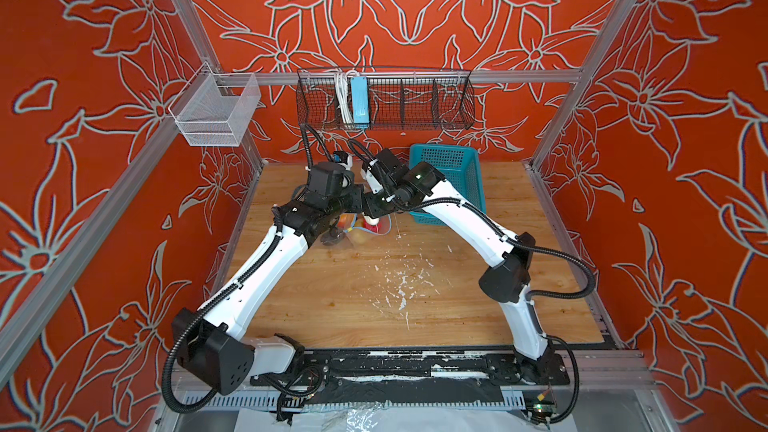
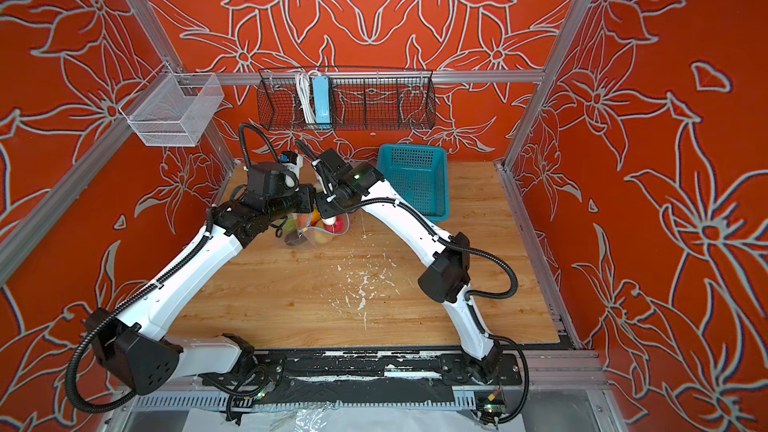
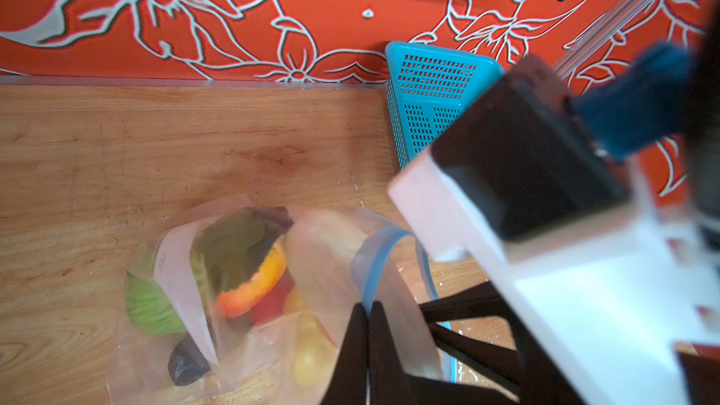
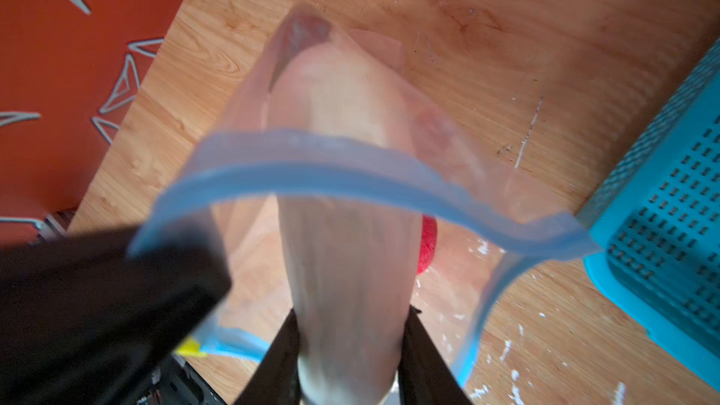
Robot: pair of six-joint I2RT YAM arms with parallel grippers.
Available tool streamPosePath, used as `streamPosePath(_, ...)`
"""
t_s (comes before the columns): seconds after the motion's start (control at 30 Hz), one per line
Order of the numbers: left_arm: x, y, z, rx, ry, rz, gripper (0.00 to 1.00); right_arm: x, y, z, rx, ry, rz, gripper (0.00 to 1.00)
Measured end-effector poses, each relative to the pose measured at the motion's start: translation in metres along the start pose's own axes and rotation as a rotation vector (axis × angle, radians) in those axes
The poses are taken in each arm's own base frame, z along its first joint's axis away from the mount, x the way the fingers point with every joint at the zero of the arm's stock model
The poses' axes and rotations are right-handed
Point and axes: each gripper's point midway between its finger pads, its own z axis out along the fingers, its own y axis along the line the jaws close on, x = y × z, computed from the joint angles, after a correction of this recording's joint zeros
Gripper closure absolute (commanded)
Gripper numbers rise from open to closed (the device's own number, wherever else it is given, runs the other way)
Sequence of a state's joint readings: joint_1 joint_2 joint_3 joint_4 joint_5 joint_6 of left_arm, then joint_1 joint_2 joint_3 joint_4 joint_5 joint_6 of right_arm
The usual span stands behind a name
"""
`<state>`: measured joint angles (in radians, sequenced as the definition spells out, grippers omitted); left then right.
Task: Place the food in the zip-top bag and seal the zipper
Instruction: 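Lower the radish into the open bag and release it from the right gripper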
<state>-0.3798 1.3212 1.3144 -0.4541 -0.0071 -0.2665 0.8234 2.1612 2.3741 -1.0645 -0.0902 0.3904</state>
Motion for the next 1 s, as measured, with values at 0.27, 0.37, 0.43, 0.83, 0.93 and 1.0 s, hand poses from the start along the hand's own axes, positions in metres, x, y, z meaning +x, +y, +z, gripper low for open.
streamPosePath(0.27,0.001,-0.001,0.000,0.008,0.006,-0.015,1.00,0.002,-0.002,0.037,-0.016,-0.024,0.064,0.98)
streamPosePath(0.37,0.001,-0.001,0.000,0.010,0.007,-0.027,1.00,0.001,-0.005,0.050,-0.022,-0.045,0.090,0.96)
streamPosePath(0.43,0.001,-0.002,0.000,0.016,0.007,-0.029,1.00,-0.001,-0.006,0.058,-0.031,-0.065,0.104,0.87)
streamPosePath(0.83,-0.002,-0.002,0.000,0.011,-0.006,-0.030,1.00,-0.012,0.002,0.070,-0.109,-0.124,0.165,0.46)
streamPosePath(0.93,-0.002,-0.001,0.000,0.007,-0.007,-0.030,1.00,-0.013,0.001,0.069,-0.107,-0.122,0.182,0.38)
streamPosePath(1.0,-0.003,-0.001,-0.001,0.007,-0.011,-0.030,1.00,-0.014,0.001,0.067,-0.107,-0.123,0.193,0.38)
